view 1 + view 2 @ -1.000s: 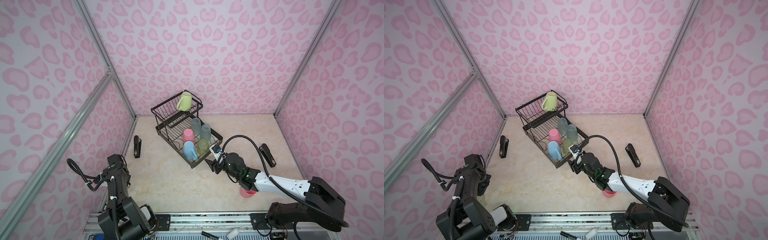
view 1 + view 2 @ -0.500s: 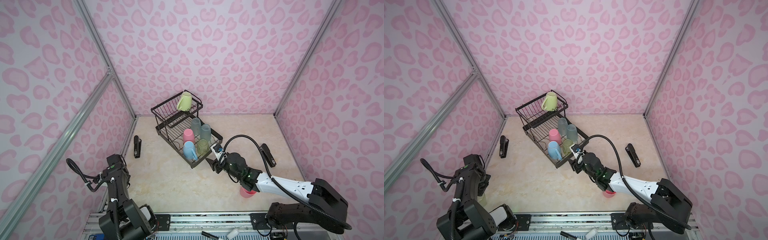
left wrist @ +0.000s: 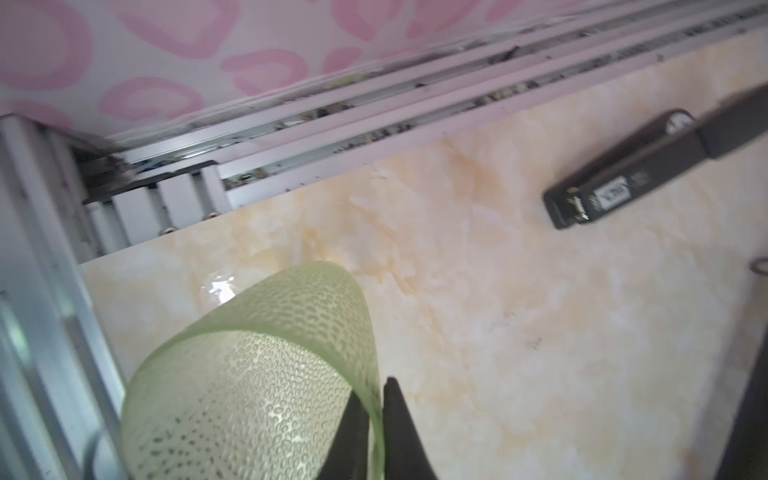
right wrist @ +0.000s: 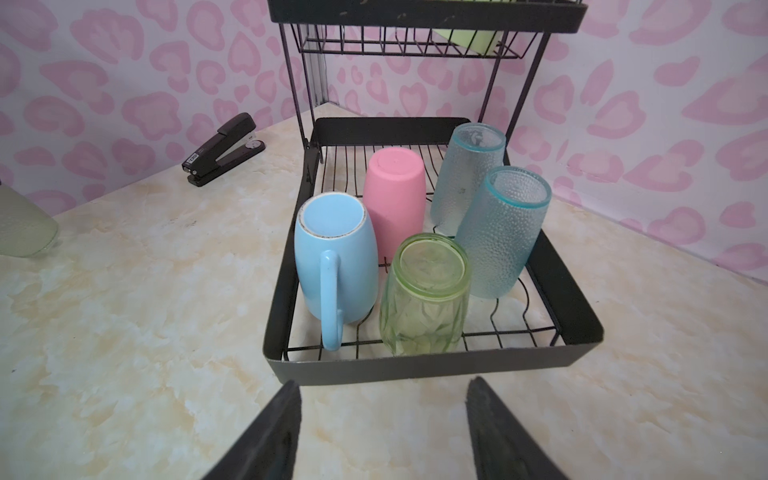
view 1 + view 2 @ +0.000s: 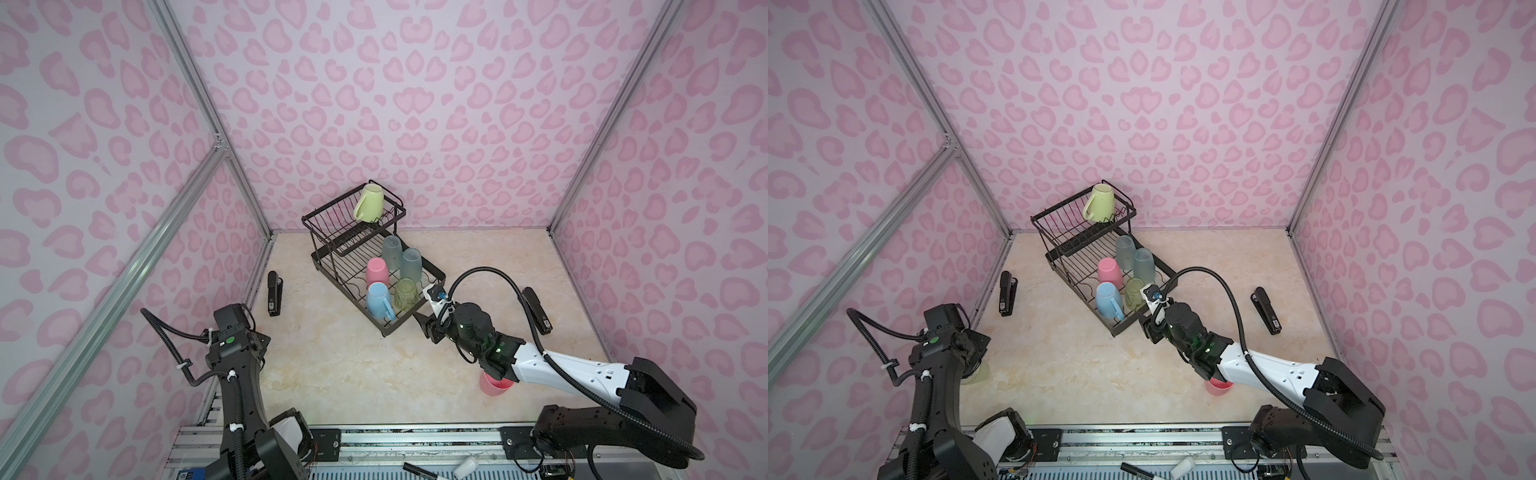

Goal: Load the cups into the dish rack

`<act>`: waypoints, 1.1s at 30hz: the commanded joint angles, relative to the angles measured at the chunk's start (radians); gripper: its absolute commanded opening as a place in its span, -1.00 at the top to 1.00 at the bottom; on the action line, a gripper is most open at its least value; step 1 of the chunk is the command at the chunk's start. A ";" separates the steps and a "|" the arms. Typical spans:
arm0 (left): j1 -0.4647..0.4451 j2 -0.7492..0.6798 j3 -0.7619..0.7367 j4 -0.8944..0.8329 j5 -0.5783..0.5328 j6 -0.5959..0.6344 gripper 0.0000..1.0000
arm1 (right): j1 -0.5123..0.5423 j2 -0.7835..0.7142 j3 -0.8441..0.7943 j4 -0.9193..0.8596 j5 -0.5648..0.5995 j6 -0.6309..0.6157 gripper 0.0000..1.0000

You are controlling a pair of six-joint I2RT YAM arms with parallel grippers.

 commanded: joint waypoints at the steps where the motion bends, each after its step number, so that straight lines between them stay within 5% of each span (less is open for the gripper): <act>1: -0.029 -0.038 -0.007 0.089 0.127 0.066 0.76 | -0.007 0.005 0.004 -0.007 0.030 0.025 -0.24; 8: -0.166 -0.119 0.025 0.181 0.312 0.121 0.76 | -0.046 0.001 0.001 -0.008 0.013 0.075 -0.22; 16: -0.402 -0.106 0.134 0.268 0.403 0.148 0.75 | -0.087 -0.010 0.020 -0.036 0.006 0.126 -0.20; 26: -0.455 0.027 0.236 0.090 0.138 0.175 0.63 | -0.099 -0.019 0.031 -0.053 0.001 0.134 -0.20; 33: -0.460 0.143 0.190 0.090 0.128 0.194 0.29 | -0.099 0.008 0.043 -0.050 -0.023 0.130 -0.21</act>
